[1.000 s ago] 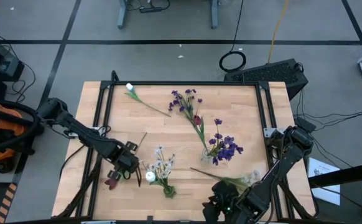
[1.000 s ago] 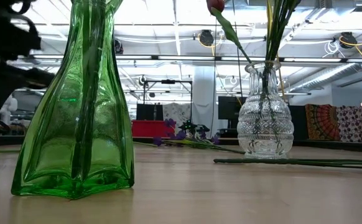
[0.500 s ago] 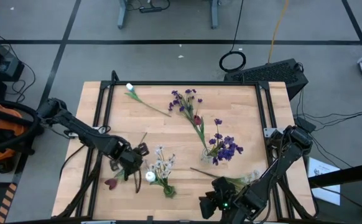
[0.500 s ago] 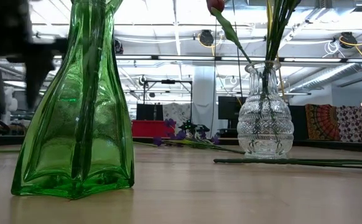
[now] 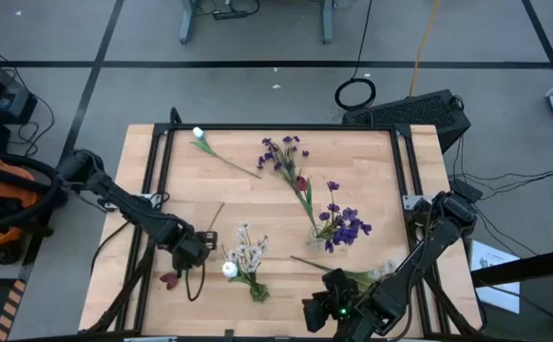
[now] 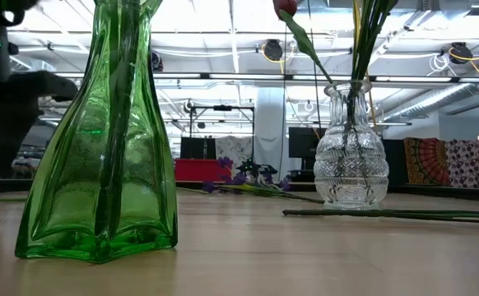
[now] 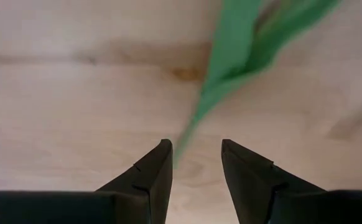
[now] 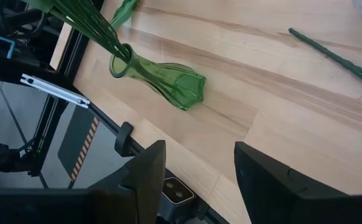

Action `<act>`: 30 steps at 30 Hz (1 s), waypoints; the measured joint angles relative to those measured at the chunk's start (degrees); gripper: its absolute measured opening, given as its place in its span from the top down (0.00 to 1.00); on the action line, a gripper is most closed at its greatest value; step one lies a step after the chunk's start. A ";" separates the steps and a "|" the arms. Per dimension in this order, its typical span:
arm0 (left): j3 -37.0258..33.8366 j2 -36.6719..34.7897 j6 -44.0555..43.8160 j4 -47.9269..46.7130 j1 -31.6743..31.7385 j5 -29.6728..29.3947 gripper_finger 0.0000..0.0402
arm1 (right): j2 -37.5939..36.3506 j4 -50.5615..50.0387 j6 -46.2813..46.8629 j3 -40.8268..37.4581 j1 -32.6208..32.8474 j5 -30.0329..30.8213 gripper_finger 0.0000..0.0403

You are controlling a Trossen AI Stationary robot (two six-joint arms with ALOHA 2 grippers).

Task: Sort flowers into vase by color
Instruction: Put the red tulip into the transparent vase

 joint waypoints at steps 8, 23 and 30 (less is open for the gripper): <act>-0.04 1.83 0.12 2.76 -1.56 2.79 0.64 | 0.00 -0.15 -0.02 0.00 0.02 0.01 0.55; 0.32 10.58 6.10 2.78 -1.01 3.77 0.92 | 0.00 0.49 1.43 0.00 0.00 0.10 0.55; 0.81 8.39 5.99 0.40 2.22 4.62 0.97 | 0.00 0.44 4.86 0.00 0.90 -0.56 0.59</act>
